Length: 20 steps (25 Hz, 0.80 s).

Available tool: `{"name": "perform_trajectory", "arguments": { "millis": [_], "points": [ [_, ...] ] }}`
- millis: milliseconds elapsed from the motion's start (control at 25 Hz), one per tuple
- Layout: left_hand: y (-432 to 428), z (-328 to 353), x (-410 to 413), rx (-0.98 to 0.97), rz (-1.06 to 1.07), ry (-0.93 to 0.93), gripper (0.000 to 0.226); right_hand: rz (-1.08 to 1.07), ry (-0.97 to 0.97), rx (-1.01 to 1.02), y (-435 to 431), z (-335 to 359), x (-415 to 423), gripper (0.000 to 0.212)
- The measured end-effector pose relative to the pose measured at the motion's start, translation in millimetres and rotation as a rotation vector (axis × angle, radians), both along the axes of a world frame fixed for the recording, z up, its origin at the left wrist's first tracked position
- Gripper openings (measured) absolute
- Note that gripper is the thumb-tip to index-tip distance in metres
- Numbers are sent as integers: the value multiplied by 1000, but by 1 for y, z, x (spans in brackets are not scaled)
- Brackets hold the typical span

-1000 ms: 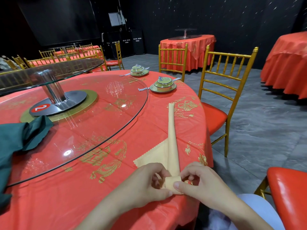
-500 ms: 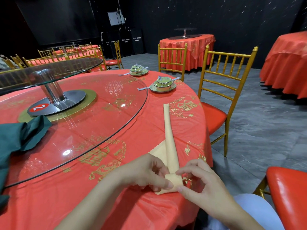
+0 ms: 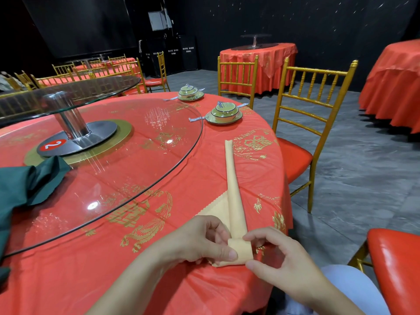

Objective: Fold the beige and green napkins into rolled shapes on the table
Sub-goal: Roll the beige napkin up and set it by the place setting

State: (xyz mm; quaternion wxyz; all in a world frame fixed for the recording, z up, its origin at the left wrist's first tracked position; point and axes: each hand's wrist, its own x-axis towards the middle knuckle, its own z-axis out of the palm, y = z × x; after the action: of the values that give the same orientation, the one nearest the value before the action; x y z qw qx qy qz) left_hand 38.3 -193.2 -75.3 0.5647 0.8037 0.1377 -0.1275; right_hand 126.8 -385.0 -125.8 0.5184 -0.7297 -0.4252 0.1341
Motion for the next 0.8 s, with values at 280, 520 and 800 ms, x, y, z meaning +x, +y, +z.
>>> {"name": "perform_trajectory", "arguments": {
  "millis": [280,520,800],
  "points": [
    [-8,0,-3,21,31,-51,27,-44,90,68,-13,-6,-9,63],
    [-13,3,-6,37,55,-59,28,-242,-412,19,-13,-28,-48,68],
    [-13,9,-1,76,47,9,25,-61,-328,-83,-14,-4,-10,50]
  ]
}}
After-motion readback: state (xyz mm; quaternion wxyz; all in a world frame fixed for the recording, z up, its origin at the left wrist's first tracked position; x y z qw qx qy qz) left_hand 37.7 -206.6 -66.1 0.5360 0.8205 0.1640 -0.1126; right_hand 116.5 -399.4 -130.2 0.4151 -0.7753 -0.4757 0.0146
